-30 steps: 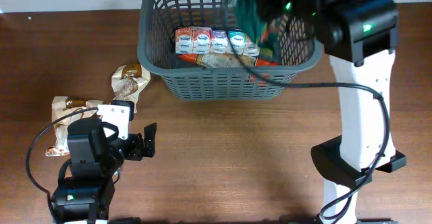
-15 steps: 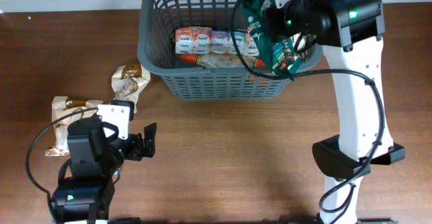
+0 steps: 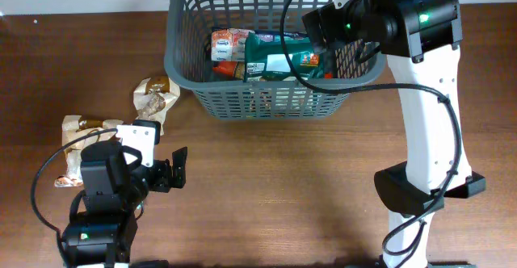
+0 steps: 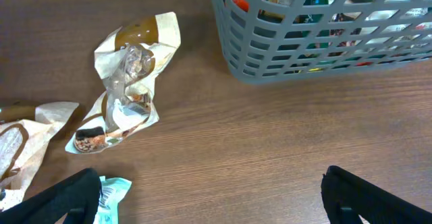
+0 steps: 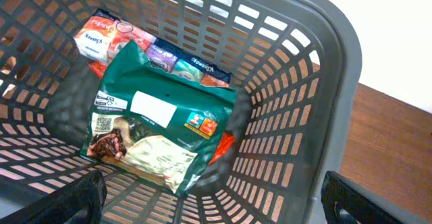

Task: Pack container
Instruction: 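Lift the green bag into the basket and open the right gripper, then withdraw the right gripper to the right side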

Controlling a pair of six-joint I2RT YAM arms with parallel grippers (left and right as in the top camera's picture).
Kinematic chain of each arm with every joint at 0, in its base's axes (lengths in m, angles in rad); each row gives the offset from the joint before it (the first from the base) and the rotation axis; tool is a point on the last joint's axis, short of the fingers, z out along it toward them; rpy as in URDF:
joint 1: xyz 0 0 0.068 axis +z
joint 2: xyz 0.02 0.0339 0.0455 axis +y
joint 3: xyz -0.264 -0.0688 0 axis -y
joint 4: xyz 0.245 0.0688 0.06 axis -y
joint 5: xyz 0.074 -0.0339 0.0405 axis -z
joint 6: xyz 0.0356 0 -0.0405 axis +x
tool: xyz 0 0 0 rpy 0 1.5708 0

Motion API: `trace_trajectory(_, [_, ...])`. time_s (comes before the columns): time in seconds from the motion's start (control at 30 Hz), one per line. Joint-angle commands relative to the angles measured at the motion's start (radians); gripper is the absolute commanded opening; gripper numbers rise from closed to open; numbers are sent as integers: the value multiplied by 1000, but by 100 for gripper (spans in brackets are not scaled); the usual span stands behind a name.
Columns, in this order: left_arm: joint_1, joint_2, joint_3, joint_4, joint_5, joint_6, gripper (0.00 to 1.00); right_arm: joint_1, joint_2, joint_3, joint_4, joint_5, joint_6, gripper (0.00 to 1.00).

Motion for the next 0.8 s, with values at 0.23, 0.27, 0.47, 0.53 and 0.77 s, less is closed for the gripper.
trace_trajectory(0.23, [1,0,8,3,-158,2,99,-15,-162,138,7,97,97,99])
trace_trajectory(0.27, [1,0,8,4,-195,2,99,-22,-187,143,5,137,124,99])
trace_trajectory(0.47, [1,0,8,26,-449,-1,99,-99,-335,144,-106,309,284,99])
trace_trajectory(0.53, [1,0,8,50,-529,-22,99,-129,-377,131,-117,323,294,99])
trace_trajectory(0.77, [1,-1,8,163,-643,-21,99,-152,-523,125,-117,440,327,99])
